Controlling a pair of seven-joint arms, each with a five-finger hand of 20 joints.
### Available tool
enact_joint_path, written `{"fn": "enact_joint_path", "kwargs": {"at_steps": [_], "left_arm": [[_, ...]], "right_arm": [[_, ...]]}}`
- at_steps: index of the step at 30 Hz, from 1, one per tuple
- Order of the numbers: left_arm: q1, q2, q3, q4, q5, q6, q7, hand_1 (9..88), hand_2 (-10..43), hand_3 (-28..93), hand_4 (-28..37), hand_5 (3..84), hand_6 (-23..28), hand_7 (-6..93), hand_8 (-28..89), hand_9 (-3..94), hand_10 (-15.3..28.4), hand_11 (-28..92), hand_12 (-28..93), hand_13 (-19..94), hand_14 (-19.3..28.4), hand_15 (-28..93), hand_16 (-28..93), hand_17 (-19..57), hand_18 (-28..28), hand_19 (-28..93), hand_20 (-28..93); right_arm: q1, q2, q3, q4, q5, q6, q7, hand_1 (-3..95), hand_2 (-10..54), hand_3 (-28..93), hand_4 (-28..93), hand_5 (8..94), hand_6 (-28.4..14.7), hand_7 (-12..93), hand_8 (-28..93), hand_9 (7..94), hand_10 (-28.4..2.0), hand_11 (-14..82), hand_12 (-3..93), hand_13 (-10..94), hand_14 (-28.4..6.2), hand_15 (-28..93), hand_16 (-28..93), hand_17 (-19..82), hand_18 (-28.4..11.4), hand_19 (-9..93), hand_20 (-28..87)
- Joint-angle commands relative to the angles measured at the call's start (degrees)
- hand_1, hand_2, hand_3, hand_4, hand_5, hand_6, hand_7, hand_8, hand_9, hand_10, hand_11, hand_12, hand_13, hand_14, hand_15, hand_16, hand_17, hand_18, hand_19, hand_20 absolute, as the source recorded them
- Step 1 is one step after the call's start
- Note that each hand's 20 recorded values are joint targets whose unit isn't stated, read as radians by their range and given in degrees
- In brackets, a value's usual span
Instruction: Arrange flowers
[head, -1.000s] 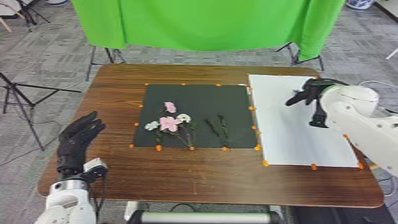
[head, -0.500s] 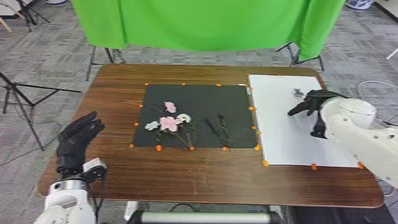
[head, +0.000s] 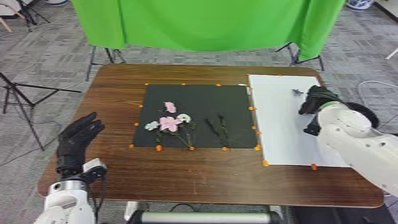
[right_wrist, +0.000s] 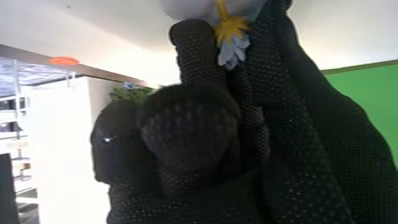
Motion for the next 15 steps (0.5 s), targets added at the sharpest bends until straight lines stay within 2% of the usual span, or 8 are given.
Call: {"fn": "enact_joint_path", "kwargs": {"at_steps": [1,8,12,15], "left_arm": [[1.0,-0.10,-0.12,-0.46,-0.25,0.45,-0.02,39.6,-6.9,71,-9.9,52.2,-1.1,22.5,-11,48.7,12.4,26,12,41,16.2,29,-2,10.1,14.5,22,21],[1.1,0.25,-0.37,-0.54,-0.46,0.81,0.10,39.7,-7.0,71,-10.0,52.2,-0.5,22.4,-11,48.6,12.4,26,12,41,16.1,30,-2,10.1,14.5,22,21],[1.3,0.39,-0.63,-0.71,-0.51,0.99,0.29,39.6,-6.9,71,-10.0,52.2,-0.4,22.4,-11,48.6,12.5,26,12,41,16.2,30,-2,10.2,14.5,22,21],[0.9,0.33,-0.61,-0.44,-0.39,0.44,0.08,39.5,-6.9,71,-9.9,52.0,-0.4,22.4,-11,48.6,12.4,26,12,41,16.1,30,-2,10.1,14.6,22,21]], "right_arm": [[0.0,0.9,0.9,-1.8,-0.1,1.1,-1.0,64.0,-9.4,61,-19,77.6,-0.8,16,4,90.5,-10.8,3.2,20.7,94,-2.9,56,24,66,-12.7,93,35],[3.7,1.8,1.9,-9.8,0.7,6.6,-3.3,64.4,-9.5,62,-18,78.7,-1.1,16,5,91.7,-11.0,2.8,21.6,94,-2.5,57,23,67,-12.3,93,36],[9.4,0.7,-3.1,-13.8,6.4,7.3,-6.3,64.3,-9.5,62,-18,79.2,-1.1,16,5,91.9,-10.8,2.5,21.7,94,-2.3,58,23,68,-12.0,93,38],[12.1,-1.7,-5.8,-15.8,11.2,6.6,-8.2,64.4,-9.5,62,-18,79.3,-1.1,16,5,91.9,-10.8,2.5,21.7,94,-2.1,58,23,68,-11.9,93,38]]}}
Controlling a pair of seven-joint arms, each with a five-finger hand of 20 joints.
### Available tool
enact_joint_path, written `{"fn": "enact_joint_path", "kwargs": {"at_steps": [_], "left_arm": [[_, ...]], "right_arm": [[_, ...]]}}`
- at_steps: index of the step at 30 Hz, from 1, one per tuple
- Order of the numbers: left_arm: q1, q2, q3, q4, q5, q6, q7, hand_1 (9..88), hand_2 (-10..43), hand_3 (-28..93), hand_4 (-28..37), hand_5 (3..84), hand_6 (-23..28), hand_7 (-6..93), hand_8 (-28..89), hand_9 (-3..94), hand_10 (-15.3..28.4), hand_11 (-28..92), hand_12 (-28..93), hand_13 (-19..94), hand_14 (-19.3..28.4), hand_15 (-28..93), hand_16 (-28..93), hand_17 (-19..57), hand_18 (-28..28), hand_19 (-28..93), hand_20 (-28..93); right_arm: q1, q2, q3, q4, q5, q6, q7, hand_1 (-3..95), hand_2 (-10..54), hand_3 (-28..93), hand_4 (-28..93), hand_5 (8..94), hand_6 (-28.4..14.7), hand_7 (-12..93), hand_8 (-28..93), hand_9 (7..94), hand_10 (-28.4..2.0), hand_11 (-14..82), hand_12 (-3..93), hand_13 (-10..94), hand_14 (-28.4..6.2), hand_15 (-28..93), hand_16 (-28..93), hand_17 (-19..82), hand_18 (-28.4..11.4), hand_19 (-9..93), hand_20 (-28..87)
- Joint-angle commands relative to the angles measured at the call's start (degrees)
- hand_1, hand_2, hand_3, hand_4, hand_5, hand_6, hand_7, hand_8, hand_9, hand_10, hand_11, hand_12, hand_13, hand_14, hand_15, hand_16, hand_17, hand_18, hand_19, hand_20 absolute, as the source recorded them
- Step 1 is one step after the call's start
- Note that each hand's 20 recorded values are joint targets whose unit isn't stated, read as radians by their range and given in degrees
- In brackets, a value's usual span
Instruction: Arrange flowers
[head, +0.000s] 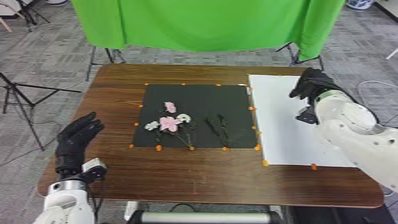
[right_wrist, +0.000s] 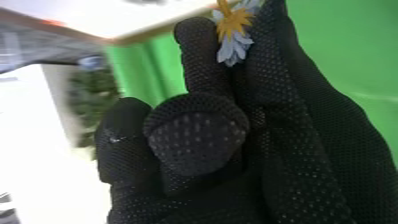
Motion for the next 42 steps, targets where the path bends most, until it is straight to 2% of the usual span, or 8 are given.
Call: {"fn": "enact_joint_path", "kwargs": {"at_steps": [1,10,15,16,17,21,26,42], "left_arm": [[0.9,0.09,-0.53,-0.39,-0.01,0.16,-0.20,39.6,-6.9,71,-10.0,52.0,-0.4,22.4,-11,48.6,12.4,26,12,41,16.2,30,-2,10.1,14.6,22,21],[-0.3,-0.06,-0.17,0.13,0.09,-0.22,-0.53,39.5,-6.8,71,-9.9,52.0,-0.3,22.4,-11,48.6,12.4,26,12,41,16.2,30,-2,10.2,14.6,22,21],[-1.3,0.48,0.27,0.54,-0.31,0.79,0.58,39.6,-6.6,71,-10.1,52.1,-0.2,22.4,-11,48.8,12.6,26,12,41,16.3,30,-2,10.9,14.3,22,21],[-1.6,0.49,0.37,0.65,-0.35,1.14,0.89,39.8,-6.2,71,-10.3,52.1,-0.2,22.2,-10,49.0,12.7,26,12,42,16.5,30,-2,12.6,14.3,26,23],[-1.8,0.65,0.68,0.73,-1.82,1.11,1.96,40.5,-4.5,70,-10.4,52.7,0.2,21.8,-10,49.5,13.0,26,12,44,16.3,31,-2,16.8,15.4,35,28],[-1.8,0.64,0.85,0.84,-1.61,2.11,2.83,50.6,1.9,64,-10.2,54.1,1.4,22.3,2,51.6,13.7,27,12,48,15.9,31,-3,26.2,16.0,41,27],[-2.1,0.53,1.01,0.99,-0.94,2.02,2.36,58.1,3.5,63,-7.9,55.2,1.7,22.8,3,51.8,13.5,27,12,47,14.7,29,-3,28.3,14.3,32,28],[-2.7,0.43,1.40,1.37,-0.58,0.75,1.01,53.1,0.9,64,-6.7,54.5,1.3,23.2,2,51.6,13.4,28,12,46,15.3,30,-2,25.1,14.7,28,30]], "right_arm": [[10.3,-5.3,-5.9,-6.4,10.4,-1.2,-5.6,64.4,-9.5,62,-18,79.3,-1.1,16,5,92.0,-10.7,2.5,21.7,94,-2.0,58,23,68,-11.9,93,38],[13.7,-16.6,-12.8,-3.9,18.6,-3.3,-6.6,64.1,-9.5,62,-18,79.4,-1.1,16,5,92.0,-10.7,2.3,21.3,94,-1.8,59,22,68,-11.7,93,40],[13.6,-20.7,-15.8,-2.0,20.0,-3.5,-6.2,64.2,-9.5,62,-18,79.5,-1.1,16,5,91.8,-10.6,2.2,21.0,94,-1.8,59,22,68,-11.7,93,40],[13.4,-21.3,-16.2,-1.7,20.2,-3.5,-6.0,64.1,-9.5,62,-18,79.5,-1.1,16,5,91.7,-10.6,2.2,20.9,94,-1.8,59,22,68,-11.7,93,40],[13.2,-21.9,-16.6,-1.4,20.2,-3.2,-6.0,64.1,-9.5,62,-18,79.5,-1.1,16,5,91.7,-10.6,2.2,20.8,94,-1.9,59,22,68,-11.7,93,40],[11.7,-23.8,-16.6,-0.4,21.1,-3.0,-5.4,64.2,-9.5,61,-18,79.0,-1.3,15,5,91.2,-10.6,2.1,20.5,94,-1.9,59,22,68,-11.6,93,40],[10.7,-25.4,-16.9,0.7,21.4,-2.2,-4.7,64.3,-9.5,61,-18,78.8,-1.2,15,5,90.5,-10.6,2.0,20.1,94,-1.9,59,22,68,-11.6,93,41],[10.2,-30.0,-18.8,5.8,20.4,4.9,-4.0,63.6,-9.4,61,-18,77.7,-0.9,15,5,89.3,-10.5,2.4,18.7,94,-2.1,58,22,68,-11.8,93,41]]}}
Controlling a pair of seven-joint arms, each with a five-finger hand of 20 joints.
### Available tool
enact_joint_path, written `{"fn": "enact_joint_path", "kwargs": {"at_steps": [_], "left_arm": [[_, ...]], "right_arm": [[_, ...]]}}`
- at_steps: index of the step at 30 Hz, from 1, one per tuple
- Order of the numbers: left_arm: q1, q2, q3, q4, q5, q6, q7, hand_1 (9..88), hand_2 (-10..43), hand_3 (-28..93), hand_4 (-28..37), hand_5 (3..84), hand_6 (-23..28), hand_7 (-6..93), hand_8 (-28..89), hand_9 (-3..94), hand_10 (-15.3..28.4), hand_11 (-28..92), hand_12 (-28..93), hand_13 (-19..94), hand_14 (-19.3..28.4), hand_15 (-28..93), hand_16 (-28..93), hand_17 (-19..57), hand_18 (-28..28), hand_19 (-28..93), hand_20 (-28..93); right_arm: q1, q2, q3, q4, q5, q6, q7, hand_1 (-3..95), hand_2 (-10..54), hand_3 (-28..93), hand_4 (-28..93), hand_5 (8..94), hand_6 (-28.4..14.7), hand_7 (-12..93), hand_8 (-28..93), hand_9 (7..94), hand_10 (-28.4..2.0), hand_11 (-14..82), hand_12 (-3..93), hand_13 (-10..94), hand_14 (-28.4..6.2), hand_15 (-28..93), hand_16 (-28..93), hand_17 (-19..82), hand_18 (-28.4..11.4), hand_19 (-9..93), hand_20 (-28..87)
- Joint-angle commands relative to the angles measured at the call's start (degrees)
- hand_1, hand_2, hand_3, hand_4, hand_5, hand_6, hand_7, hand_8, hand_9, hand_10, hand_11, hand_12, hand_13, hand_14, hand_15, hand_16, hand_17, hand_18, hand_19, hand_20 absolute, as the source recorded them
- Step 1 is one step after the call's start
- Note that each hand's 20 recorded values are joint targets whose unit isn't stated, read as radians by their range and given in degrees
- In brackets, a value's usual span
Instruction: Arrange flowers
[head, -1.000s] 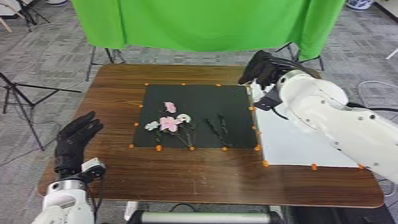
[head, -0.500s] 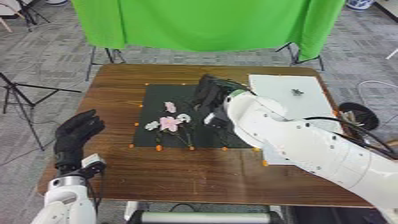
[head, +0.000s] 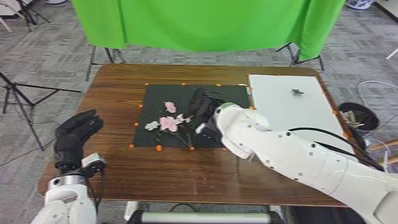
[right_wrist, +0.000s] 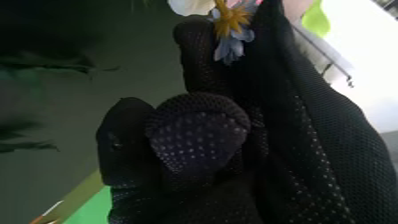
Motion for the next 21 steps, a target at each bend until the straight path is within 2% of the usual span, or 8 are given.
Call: {"fn": "enact_joint_path", "kwargs": {"at_steps": [1,4,11,21], "left_arm": [[-0.1,-0.22,0.27,0.25,0.38,-0.57,-1.06,53.0,0.9,64,-6.7,54.5,1.3,23.1,2,51.5,13.4,28,12,46,15.3,30,-2,25.0,14.8,28,30],[-0.5,-0.16,0.53,0.45,0.39,-0.67,-1.21,52.7,0.7,64,-6.6,54.5,1.2,22.9,2,51.5,13.4,28,12,45,15.3,30,-2,24.5,14.8,28,30],[-0.3,-0.09,0.23,0.34,0.44,-0.88,-1.29,52.1,0.5,65,-6.7,54.2,1.2,22.5,2,51.4,13.3,27,12,45,15.5,30,-2,24.1,14.8,27,30],[-0.5,-0.10,0.49,0.45,0.13,-0.73,-0.85,51.7,0.3,65,-6.8,54.1,1.0,22.7,1,51.4,13.2,27,12,45,15.5,29,-2,23.7,14.7,27,30]], "right_arm": [[0.0,-2.0,-0.4,1.4,-0.9,3.1,0.4,63.5,-9.3,61,-18,77.5,-0.9,15,5,89.2,-10.5,2.5,18.5,94,-2.2,58,22,68,-11.9,93,41],[0.1,-1.9,-0.6,1.6,-1.1,4.1,0.4,63.2,-9.0,61,-18,77.4,-0.8,15,5,88.9,-10.6,2.8,18.3,94,-2.4,58,22,68,-12.0,93,41],[0.8,-1.7,-1.0,1.8,-0.9,4.8,0.1,62.8,-8.9,62,-18,77.3,-0.7,15,4,88.6,-10.5,3.2,17.9,94,-2.5,58,22,68,-12.1,93,41],[4.7,-0.7,-2.0,4.7,-2.7,5.5,-0.3,62.0,-9.0,63,-18,77.1,-0.6,16,4,88.6,-10.2,3.5,18.0,94,-2.5,58,22,68,-12.1,93,40]]}}
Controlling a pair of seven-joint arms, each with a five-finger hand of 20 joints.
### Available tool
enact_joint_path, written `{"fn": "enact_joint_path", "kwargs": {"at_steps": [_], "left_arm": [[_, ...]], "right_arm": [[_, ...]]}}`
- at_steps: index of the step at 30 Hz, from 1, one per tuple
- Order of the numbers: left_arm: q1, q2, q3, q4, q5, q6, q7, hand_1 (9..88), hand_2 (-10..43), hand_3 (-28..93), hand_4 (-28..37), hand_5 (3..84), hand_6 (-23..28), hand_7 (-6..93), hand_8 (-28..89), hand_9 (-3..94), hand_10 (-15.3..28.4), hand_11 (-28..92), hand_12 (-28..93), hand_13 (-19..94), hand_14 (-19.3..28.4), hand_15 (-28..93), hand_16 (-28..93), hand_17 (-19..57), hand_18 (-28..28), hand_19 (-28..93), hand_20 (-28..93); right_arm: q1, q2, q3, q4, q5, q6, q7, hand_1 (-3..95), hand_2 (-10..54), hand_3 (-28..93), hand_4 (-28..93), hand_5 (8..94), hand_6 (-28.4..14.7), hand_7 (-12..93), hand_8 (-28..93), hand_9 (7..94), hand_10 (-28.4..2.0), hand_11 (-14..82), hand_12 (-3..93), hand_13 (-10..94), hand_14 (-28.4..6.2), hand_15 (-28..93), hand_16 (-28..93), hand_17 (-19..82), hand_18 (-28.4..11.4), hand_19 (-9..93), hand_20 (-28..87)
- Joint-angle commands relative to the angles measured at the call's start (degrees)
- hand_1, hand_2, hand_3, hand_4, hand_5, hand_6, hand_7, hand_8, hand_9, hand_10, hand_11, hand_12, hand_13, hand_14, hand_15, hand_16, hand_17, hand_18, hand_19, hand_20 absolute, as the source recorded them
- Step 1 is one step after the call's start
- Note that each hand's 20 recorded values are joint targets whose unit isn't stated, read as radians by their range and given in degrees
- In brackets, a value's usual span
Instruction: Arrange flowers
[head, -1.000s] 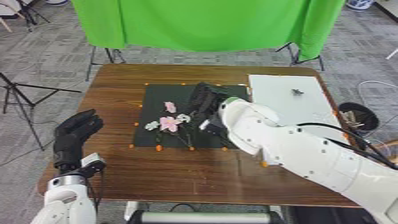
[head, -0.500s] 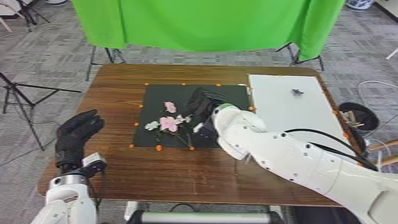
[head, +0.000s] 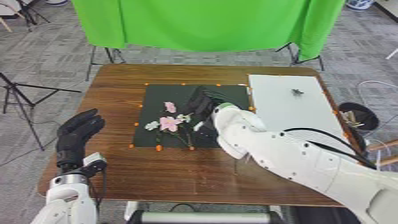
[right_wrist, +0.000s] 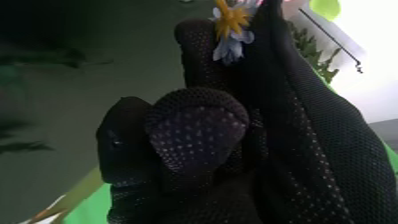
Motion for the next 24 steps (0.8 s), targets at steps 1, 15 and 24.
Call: {"fn": "enact_joint_path", "kwargs": {"at_steps": [1,15,24], "left_arm": [[-0.1,-0.16,0.16,0.31,0.16,-0.73,-0.15,51.7,0.3,65,-6.9,54.1,1.0,22.7,1,51.4,13.2,27,12,45,15.5,29,-2,23.6,14.7,27,30],[0.1,-0.24,0.09,0.08,0.21,-0.55,-0.37,51.3,-0.1,66,-7.2,54.1,1.0,23.0,1,51.0,12.9,27,12,45,15.1,29,-2,23.4,14.5,26,30],[0.6,-0.21,-0.24,-0.01,-0.02,-0.90,-0.04,49.7,-1.3,67,-6.8,54.0,0.9,23.0,0,51.0,13.0,27,12,45,15.2,29,-2,22.6,14.7,27,30]], "right_arm": [[3.6,1.0,0.1,2.3,-2.2,1.5,0.0,62.0,-9.0,63,-18,77.1,-0.6,16,4,88.7,-10.2,3.5,17.9,94,-2.5,58,22,68,-12.1,93,40],[3.0,4.0,0.5,4.4,-3.0,0.7,1.1,61.8,-8.5,63,-18,76.4,-0.2,17,3,88.4,-10.0,3.5,17.8,94,-2.3,59,22,68,-11.9,93,41],[2.0,6.1,1.1,3.6,-0.7,-0.3,1.6,61.4,-7.5,62,-17,75.4,-0.2,17,3,87.5,-10.0,3.8,17.7,94,-2.0,59,22,68,-11.7,93,42]]}}
